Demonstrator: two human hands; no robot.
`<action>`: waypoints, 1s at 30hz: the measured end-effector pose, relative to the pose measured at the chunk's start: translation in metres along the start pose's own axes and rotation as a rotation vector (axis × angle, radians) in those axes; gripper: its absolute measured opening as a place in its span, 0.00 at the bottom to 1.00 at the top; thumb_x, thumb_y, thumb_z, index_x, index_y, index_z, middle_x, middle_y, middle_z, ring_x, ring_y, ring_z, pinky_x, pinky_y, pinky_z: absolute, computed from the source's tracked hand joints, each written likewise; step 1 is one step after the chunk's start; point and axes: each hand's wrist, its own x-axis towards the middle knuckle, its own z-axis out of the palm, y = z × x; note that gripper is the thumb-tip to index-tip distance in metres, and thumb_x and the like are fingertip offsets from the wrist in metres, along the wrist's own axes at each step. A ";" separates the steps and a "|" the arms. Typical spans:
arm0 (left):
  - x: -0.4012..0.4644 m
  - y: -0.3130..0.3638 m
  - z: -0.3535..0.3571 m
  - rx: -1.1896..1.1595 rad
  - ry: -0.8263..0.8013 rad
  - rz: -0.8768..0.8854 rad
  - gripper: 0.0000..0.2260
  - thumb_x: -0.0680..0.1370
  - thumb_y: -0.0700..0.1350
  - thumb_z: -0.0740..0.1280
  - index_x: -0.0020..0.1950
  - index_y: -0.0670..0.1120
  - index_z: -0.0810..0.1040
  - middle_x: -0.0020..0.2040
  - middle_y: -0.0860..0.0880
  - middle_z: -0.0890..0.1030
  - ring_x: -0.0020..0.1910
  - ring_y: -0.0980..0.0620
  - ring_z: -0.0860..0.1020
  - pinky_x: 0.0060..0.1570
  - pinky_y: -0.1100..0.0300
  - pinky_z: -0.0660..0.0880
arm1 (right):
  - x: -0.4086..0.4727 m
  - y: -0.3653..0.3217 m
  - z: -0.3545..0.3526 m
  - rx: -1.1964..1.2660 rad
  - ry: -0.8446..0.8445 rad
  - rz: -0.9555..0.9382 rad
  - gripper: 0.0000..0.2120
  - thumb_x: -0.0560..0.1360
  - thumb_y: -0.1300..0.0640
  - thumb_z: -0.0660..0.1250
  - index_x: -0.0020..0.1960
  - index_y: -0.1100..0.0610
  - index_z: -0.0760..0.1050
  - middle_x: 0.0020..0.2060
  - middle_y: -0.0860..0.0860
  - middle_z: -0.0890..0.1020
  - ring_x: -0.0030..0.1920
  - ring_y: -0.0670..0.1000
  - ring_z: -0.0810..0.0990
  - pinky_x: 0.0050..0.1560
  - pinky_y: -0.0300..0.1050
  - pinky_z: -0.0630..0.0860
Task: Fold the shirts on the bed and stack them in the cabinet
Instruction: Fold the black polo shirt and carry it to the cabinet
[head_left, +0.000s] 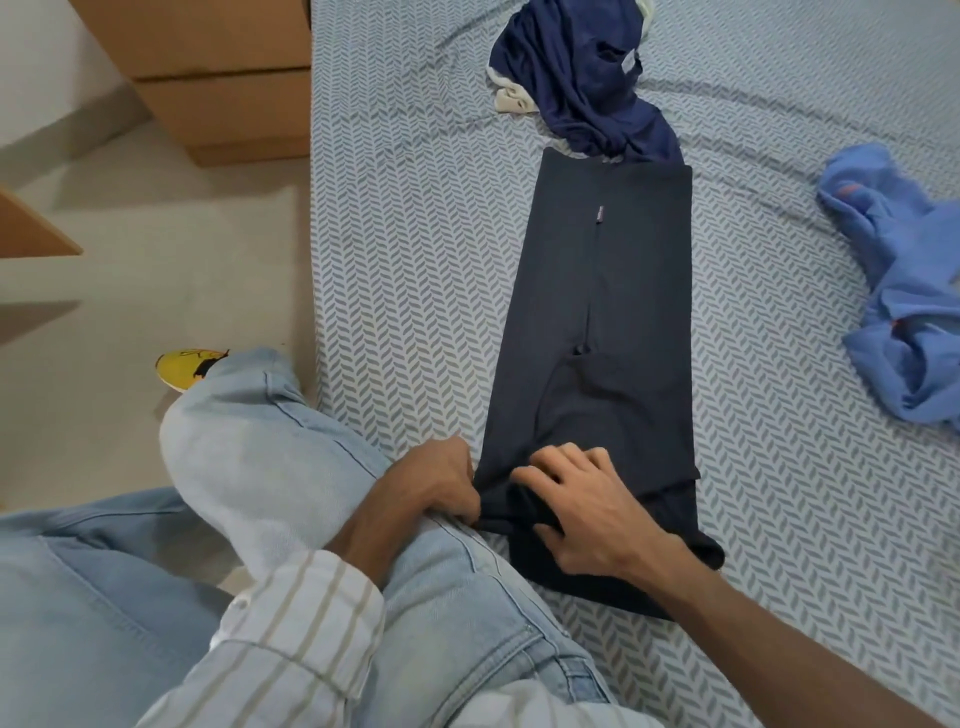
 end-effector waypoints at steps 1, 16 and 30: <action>0.000 0.000 -0.001 -0.008 -0.014 -0.004 0.09 0.63 0.44 0.75 0.36 0.46 0.76 0.35 0.49 0.77 0.35 0.52 0.76 0.30 0.62 0.70 | 0.005 -0.003 0.003 -0.006 0.004 -0.008 0.26 0.67 0.46 0.67 0.64 0.47 0.70 0.55 0.45 0.74 0.55 0.50 0.72 0.53 0.49 0.69; 0.007 -0.003 -0.001 -0.018 -0.056 -0.050 0.13 0.66 0.49 0.78 0.45 0.44 0.82 0.40 0.48 0.83 0.42 0.50 0.82 0.39 0.60 0.77 | 0.018 0.004 0.003 0.324 -0.045 -0.068 0.17 0.70 0.51 0.67 0.59 0.47 0.80 0.47 0.46 0.79 0.47 0.51 0.78 0.48 0.49 0.76; 0.088 0.040 -0.068 -0.347 0.463 0.160 0.10 0.77 0.53 0.70 0.46 0.47 0.80 0.38 0.52 0.81 0.42 0.50 0.81 0.48 0.55 0.78 | 0.088 0.194 -0.036 0.390 0.529 0.839 0.16 0.74 0.49 0.68 0.60 0.54 0.79 0.53 0.54 0.80 0.53 0.56 0.80 0.59 0.49 0.74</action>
